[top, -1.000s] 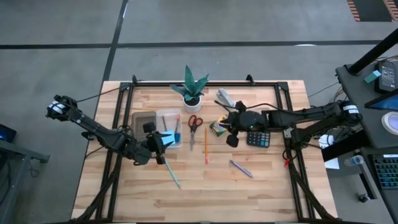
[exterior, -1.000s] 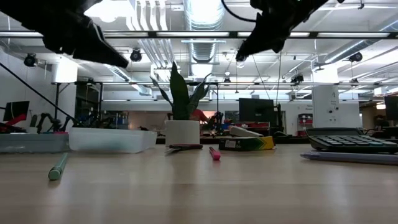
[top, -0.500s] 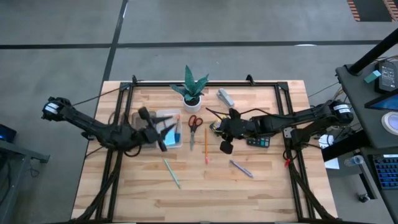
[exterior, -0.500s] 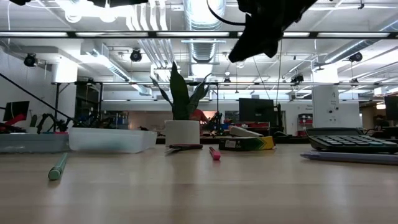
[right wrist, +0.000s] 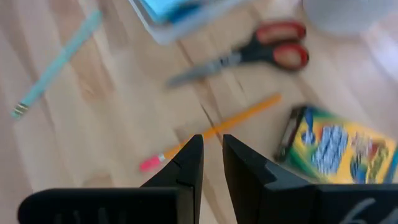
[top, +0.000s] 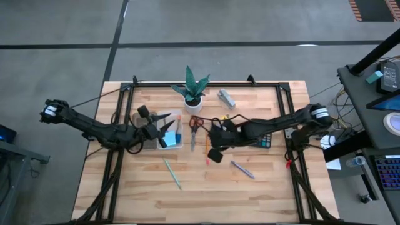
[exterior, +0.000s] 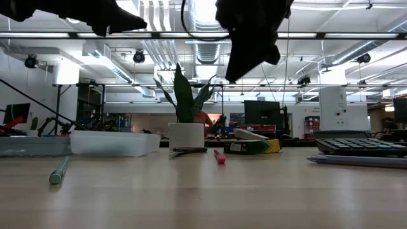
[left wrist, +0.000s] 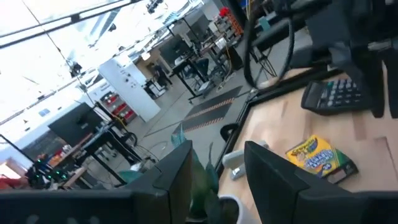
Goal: Pack school essentials
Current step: Put the orange pencil into the white and black box
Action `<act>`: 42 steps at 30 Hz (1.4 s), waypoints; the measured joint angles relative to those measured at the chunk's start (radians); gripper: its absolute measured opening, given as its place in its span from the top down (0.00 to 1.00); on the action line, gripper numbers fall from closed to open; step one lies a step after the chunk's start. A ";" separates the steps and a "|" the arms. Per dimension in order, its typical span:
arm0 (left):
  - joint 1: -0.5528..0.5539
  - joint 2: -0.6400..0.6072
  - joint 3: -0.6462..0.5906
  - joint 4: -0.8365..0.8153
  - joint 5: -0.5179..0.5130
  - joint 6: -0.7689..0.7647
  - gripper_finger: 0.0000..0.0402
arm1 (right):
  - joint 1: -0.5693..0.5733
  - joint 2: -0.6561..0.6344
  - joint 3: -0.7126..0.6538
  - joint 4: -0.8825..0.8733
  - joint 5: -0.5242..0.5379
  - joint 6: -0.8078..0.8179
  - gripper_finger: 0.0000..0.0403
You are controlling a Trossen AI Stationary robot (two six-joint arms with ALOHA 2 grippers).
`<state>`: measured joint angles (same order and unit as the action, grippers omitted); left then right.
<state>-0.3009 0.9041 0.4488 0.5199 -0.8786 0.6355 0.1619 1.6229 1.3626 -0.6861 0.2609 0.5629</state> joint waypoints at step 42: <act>0.000 -0.007 -0.030 -0.005 -0.238 0.059 0.68 | -0.077 0.386 0.089 0.086 -0.026 0.425 0.55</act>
<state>-0.3012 0.8970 0.4187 0.5152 -1.1168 0.6945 0.0847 2.0094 1.4515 -0.6003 0.2348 0.9882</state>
